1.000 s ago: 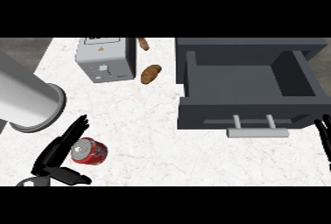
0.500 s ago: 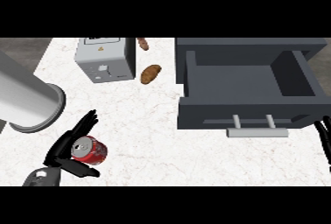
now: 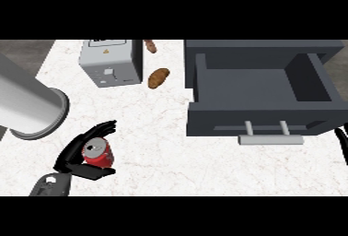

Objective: Pick up the can, place it into the drawer and close the drawer

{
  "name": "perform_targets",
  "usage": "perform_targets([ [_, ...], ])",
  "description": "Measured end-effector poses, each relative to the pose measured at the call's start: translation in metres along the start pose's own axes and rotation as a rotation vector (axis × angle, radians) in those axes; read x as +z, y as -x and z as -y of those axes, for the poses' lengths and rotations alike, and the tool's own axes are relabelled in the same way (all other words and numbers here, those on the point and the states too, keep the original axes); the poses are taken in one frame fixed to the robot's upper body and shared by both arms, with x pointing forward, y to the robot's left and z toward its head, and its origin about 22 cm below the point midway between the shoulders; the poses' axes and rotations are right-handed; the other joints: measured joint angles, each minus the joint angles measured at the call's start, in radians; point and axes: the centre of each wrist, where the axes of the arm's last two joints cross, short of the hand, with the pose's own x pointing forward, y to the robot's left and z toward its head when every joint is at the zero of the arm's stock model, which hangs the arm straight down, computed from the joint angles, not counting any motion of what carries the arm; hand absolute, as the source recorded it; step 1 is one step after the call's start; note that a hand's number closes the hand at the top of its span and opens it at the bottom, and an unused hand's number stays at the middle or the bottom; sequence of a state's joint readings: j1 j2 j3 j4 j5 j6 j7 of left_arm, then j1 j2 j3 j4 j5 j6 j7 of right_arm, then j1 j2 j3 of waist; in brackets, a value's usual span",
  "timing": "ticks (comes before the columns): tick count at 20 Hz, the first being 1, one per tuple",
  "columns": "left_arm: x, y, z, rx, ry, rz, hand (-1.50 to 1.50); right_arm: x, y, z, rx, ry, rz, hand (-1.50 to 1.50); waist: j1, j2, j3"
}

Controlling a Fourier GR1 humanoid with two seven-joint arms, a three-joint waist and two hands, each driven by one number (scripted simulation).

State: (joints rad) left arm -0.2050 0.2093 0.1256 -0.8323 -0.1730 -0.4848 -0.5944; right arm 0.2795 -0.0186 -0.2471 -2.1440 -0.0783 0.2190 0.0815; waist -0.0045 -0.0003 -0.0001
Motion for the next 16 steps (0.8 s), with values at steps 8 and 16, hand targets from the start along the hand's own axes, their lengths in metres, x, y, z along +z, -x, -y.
perform_targets([
  [8, 0.001, -0.002, 0.018, 0.066, 0.044, 0.024, 1.50, 0.003, -0.001, 0.002, -0.013, 0.008, 0.006, -1.50, 0.002, -0.001, 0.000],
  [16, -0.012, -0.017, 0.023, 0.105, -0.177, 0.070, 1.50, 0.005, -0.008, -0.002, -0.019, 0.011, 0.010, -1.50, 0.004, -0.001, 0.000],
])
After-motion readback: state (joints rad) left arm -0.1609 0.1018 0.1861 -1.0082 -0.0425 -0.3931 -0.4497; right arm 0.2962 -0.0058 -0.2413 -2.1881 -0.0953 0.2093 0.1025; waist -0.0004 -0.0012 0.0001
